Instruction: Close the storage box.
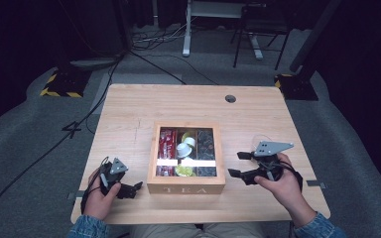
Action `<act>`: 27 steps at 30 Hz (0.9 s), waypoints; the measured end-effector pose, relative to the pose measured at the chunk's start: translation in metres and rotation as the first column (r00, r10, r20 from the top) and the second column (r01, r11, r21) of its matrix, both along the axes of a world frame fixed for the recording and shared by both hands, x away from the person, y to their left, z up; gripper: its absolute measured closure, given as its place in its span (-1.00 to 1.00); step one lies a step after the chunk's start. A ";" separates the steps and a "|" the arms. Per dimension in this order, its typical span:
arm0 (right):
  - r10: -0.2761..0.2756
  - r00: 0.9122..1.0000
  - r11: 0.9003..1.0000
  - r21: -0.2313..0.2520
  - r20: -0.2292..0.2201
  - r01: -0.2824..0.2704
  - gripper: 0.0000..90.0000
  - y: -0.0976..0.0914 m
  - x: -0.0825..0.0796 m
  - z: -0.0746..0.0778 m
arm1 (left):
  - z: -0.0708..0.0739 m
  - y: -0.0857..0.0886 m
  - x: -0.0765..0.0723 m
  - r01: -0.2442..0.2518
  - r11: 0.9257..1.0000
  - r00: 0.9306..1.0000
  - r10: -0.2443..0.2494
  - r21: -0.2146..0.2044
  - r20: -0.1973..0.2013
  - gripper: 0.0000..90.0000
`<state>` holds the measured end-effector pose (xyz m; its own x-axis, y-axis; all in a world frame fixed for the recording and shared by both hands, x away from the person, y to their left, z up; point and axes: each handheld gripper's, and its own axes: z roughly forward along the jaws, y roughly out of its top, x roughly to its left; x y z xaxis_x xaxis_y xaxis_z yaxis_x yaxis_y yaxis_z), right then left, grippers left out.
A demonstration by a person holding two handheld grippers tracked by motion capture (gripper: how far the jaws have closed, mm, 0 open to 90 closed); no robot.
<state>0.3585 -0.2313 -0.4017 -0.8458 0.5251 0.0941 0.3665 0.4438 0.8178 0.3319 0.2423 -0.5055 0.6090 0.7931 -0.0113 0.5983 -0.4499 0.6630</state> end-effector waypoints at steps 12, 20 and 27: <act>-0.161 0.987 0.986 -0.050 0.015 0.161 -0.63 -0.065 0.006 0.013 | 0.000 0.006 0.002 0.001 1.000 1.000 -0.001 -0.003 0.001 -1.00; -0.252 0.967 0.956 -0.147 0.030 0.254 -0.62 -0.111 0.010 0.005 | 0.000 0.008 0.004 -0.001 1.000 1.000 0.001 -0.006 -0.002 -1.00; -0.282 0.959 0.924 -0.261 0.025 0.278 -0.58 -0.136 0.021 -0.019 | 0.000 0.010 0.005 0.003 1.000 1.000 -0.003 -0.003 -0.002 -1.00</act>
